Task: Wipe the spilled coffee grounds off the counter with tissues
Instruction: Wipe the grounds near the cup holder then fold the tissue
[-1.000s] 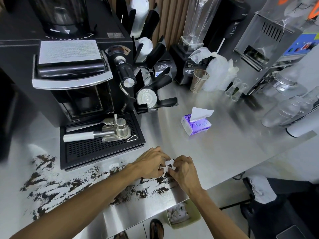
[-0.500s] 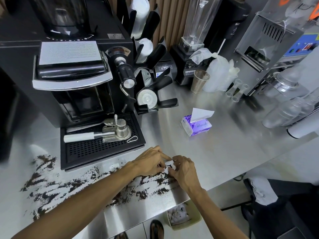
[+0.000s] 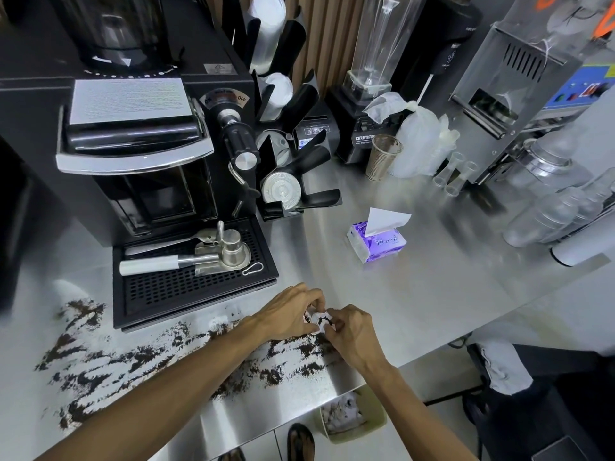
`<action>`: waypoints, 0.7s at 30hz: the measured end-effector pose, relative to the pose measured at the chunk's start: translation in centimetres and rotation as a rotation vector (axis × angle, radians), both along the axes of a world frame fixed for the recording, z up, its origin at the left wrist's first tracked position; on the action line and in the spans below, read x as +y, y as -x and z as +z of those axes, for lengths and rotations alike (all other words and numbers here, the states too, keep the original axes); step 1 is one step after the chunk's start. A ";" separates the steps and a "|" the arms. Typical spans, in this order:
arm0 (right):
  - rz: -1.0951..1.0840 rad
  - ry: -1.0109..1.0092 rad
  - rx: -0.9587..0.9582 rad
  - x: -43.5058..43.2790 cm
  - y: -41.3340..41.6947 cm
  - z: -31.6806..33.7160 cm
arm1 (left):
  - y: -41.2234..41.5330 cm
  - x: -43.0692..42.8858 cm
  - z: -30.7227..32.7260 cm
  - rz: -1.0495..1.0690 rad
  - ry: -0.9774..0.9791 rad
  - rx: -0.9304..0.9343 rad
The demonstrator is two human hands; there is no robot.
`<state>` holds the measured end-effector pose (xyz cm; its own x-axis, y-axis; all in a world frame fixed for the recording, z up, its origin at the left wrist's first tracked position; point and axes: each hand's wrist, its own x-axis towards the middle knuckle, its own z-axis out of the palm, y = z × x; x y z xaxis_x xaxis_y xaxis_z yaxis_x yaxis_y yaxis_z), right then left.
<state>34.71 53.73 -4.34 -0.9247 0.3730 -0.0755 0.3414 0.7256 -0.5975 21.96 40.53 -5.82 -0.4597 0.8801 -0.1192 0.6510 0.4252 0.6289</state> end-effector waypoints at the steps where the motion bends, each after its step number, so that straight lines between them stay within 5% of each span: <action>1: 0.002 0.011 -0.012 0.1 0.0 0.0 | -0.1 0.0 0.1 0.000 -0.008 -0.009; 21: 0.027 0.086 -0.072 1.3 0.5 0.0 | -0.2 0.2 0.8 -0.019 0.002 0.085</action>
<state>34.22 55.06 -4.35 -0.9254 0.3374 -0.1727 0.3667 0.6820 -0.6328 22.14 40.75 -5.03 -0.4512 0.8886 -0.0827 0.7098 0.4134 0.5704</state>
